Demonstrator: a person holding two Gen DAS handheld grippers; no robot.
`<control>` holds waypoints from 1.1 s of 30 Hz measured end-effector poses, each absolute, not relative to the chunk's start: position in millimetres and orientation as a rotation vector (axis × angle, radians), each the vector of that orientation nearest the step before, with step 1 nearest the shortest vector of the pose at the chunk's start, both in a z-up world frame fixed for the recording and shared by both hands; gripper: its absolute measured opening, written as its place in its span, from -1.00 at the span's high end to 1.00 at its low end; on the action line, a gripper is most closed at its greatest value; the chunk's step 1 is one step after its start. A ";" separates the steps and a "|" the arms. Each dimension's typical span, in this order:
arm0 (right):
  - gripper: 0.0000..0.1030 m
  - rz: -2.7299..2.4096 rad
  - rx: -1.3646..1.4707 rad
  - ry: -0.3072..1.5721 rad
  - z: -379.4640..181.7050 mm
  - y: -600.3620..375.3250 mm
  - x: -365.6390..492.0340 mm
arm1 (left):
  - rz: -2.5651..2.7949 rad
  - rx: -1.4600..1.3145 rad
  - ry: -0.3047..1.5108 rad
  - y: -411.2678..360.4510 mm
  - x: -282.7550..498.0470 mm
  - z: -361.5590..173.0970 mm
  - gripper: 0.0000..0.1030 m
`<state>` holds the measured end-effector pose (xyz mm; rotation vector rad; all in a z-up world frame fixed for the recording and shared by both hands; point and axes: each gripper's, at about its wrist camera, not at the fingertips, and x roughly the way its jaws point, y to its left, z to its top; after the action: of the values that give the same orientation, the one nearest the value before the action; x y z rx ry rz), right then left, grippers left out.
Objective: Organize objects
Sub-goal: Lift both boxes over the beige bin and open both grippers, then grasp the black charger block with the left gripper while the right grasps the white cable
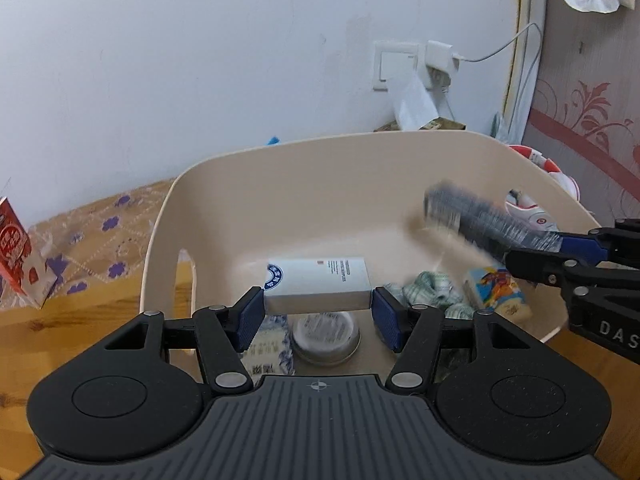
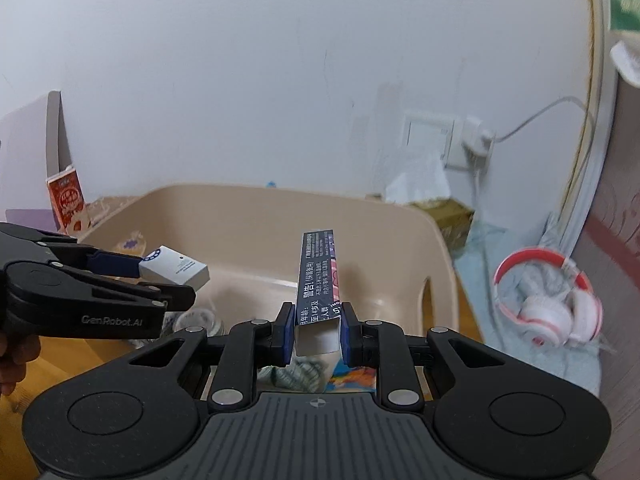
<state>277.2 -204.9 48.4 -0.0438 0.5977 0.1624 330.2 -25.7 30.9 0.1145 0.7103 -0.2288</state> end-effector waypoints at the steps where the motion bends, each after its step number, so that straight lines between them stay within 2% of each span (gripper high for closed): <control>1: 0.32 0.159 -0.041 0.605 46.4 -204.1 278.2 | -0.233 0.112 0.707 -24.5 327.4 31.8 -0.18; 3: 0.13 0.161 -0.032 0.602 45.7 -203.8 276.2 | -0.229 0.111 0.702 -25.3 323.0 35.4 -0.25; 4: 0.07 0.161 -0.029 0.593 47.7 -203.8 273.0 | -0.216 0.113 0.700 -25.6 319.4 38.1 -0.46; 6: -0.21 0.160 -0.026 0.568 53.8 -202.9 264.5 | -0.192 0.113 0.682 -26.9 309.2 44.5 -0.62; 12: -0.53 0.159 -0.041 0.524 72.2 -207.4 239.4 | -0.165 0.114 0.651 -30.9 274.0 58.6 -0.68; 15: -0.62 0.152 -0.051 0.517 76.8 -210.6 224.4 | -0.124 0.105 0.604 -31.6 252.9 63.4 -0.72; 17: -0.85 0.143 -0.056 0.521 76.9 -213.9 212.8 | -0.120 0.096 0.599 -32.1 240.0 67.1 -0.73; 18: -0.90 0.136 -0.059 0.525 76.0 -215.8 208.4 | -0.127 0.093 0.602 -33.0 234.9 68.6 -0.73; 25: -0.97 0.111 -0.088 0.579 60.6 -232.6 181.5 | -0.146 0.080 0.614 -43.7 198.5 61.9 -0.75; 33: -1.00 0.091 -0.119 0.671 27.5 -248.8 175.8 | -0.182 0.103 0.705 -79.7 191.7 14.4 -0.75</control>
<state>175.8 -248.8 27.5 -0.1194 0.6708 0.0913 191.6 -79.7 14.4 0.1034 0.7050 -0.1821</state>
